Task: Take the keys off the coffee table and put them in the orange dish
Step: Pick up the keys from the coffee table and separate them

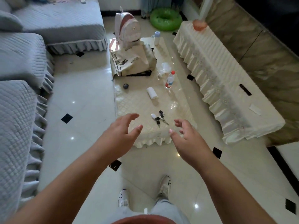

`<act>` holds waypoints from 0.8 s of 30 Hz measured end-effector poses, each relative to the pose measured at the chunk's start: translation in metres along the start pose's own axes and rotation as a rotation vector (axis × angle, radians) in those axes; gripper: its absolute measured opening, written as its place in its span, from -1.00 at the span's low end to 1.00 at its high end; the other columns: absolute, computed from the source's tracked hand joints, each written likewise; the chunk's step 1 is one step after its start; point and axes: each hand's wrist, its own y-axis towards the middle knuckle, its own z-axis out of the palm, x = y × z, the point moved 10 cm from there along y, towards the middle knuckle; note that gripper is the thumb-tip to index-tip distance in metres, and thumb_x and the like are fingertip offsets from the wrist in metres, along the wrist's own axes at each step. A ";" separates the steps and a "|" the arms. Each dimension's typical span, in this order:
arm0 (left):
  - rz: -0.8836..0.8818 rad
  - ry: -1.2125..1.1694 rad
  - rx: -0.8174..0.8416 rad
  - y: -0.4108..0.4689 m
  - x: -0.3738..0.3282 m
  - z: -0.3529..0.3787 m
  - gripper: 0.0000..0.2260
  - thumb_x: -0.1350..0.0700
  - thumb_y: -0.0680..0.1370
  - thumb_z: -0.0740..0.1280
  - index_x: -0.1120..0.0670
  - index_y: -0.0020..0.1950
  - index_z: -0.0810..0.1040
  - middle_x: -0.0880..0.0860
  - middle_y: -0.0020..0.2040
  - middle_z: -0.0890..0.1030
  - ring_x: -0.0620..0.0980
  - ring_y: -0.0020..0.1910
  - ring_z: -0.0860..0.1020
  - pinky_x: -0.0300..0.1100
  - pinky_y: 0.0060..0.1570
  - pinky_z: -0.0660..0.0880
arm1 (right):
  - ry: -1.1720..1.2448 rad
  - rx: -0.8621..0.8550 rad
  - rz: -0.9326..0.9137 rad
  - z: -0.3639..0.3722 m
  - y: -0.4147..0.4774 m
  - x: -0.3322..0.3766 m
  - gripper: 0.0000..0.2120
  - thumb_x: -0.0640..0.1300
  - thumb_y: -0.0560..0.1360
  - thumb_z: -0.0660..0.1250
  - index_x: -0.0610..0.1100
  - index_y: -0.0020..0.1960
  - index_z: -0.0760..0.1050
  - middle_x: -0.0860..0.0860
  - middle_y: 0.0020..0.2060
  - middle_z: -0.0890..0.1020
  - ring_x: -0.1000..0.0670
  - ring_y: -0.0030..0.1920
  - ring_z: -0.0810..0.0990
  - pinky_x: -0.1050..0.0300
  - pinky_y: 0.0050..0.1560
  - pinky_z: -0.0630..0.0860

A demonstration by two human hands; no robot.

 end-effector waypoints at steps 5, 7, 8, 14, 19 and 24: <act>-0.051 -0.014 -0.057 0.031 -0.029 0.015 -0.56 -0.26 0.55 0.17 -0.24 0.41 0.31 -0.18 0.40 0.38 -0.24 0.16 0.42 -0.14 0.20 0.37 | 0.033 0.021 -0.025 -0.042 0.055 -0.012 -0.54 0.15 0.56 0.21 0.07 0.43 0.31 0.10 0.35 0.46 0.07 0.30 0.45 -0.03 0.29 0.41; -0.068 -0.011 -0.085 0.045 -0.041 0.024 -0.56 -0.25 0.55 0.18 -0.22 0.42 0.31 -0.17 0.41 0.38 -0.23 0.15 0.42 -0.15 0.18 0.37 | 0.028 0.037 -0.040 -0.054 0.077 -0.017 -0.53 0.16 0.56 0.21 0.05 0.43 0.31 0.09 0.35 0.46 0.06 0.30 0.45 -0.04 0.29 0.41; -0.074 -0.015 -0.096 0.052 -0.047 0.028 -0.56 -0.24 0.56 0.18 -0.21 0.43 0.31 -0.17 0.41 0.38 -0.23 0.15 0.42 -0.16 0.17 0.36 | 0.018 0.045 -0.045 -0.059 0.087 -0.021 -0.53 0.15 0.57 0.21 0.04 0.43 0.31 0.08 0.35 0.46 0.05 0.31 0.45 -0.04 0.30 0.41; -0.129 0.010 -0.101 0.081 -0.066 0.051 -0.57 -0.22 0.57 0.17 -0.20 0.44 0.31 -0.14 0.40 0.38 -0.16 0.12 0.43 -0.09 0.17 0.37 | -0.018 0.114 -0.034 -0.073 0.129 -0.043 -0.52 0.11 0.59 0.20 0.01 0.46 0.29 0.05 0.39 0.44 0.03 0.35 0.42 0.00 0.30 0.38; -0.180 0.015 -0.112 0.110 -0.062 0.048 -0.57 -0.22 0.57 0.18 -0.20 0.43 0.32 -0.12 0.41 0.38 -0.16 0.10 0.39 -0.10 0.16 0.35 | -0.032 0.150 -0.030 -0.070 0.163 -0.045 -0.53 0.11 0.58 0.20 0.02 0.45 0.30 0.05 0.39 0.43 0.02 0.35 0.41 -0.02 0.31 0.38; -0.169 -0.005 -0.080 0.153 -0.056 0.043 -0.57 -0.22 0.57 0.18 -0.19 0.43 0.33 -0.13 0.40 0.39 -0.21 0.04 0.40 -0.14 0.11 0.34 | -0.047 0.133 -0.001 -0.068 0.199 -0.043 -0.53 0.13 0.57 0.21 0.02 0.43 0.32 0.06 0.37 0.45 0.03 0.33 0.43 -0.04 0.30 0.39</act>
